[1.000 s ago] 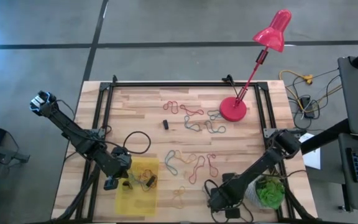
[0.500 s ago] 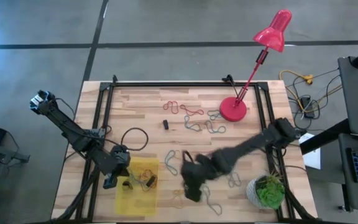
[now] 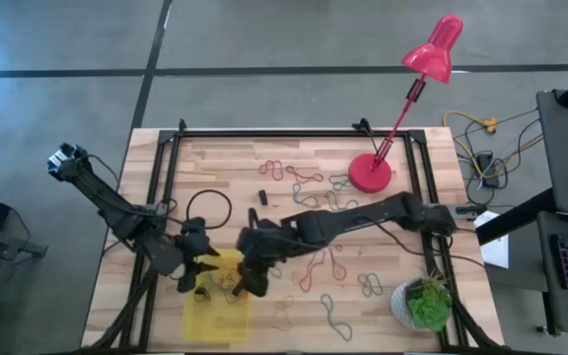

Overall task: Pick and place rubber bands into bin
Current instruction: Put the black rubber band into the bin

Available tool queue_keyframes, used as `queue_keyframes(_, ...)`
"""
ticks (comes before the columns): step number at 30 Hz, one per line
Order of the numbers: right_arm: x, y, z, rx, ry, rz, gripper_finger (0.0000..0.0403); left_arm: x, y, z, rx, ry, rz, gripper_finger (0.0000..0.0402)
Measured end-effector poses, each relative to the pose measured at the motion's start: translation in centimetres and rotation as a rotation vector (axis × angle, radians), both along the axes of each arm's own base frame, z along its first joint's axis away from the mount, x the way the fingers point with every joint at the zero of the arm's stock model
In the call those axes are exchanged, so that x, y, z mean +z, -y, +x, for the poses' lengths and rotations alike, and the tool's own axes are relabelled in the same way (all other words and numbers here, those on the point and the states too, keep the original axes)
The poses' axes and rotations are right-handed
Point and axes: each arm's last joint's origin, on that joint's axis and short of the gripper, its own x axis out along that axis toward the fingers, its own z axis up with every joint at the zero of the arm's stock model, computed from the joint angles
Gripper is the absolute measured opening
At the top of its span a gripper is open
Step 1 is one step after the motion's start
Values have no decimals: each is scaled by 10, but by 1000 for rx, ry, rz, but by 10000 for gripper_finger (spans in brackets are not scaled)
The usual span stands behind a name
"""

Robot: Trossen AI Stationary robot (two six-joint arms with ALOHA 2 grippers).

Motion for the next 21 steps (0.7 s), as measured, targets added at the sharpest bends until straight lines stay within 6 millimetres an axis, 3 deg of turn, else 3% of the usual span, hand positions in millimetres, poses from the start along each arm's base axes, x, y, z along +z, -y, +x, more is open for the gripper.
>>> queue_keyframes(5, -17, 0, 14, -17, 23, 17, 8, 4, 0, 4, 56, 58, 4, 195)
queue_keyframes(9, -15, -1, 16, -48, 56, 8, 8, 6, 3, 6, 43, 85, -37, 218)
queue_keyframes(21, -9, 5, 21, -85, 122, 4, 8, -6, 13, 29, 49, 91, -23, 224)
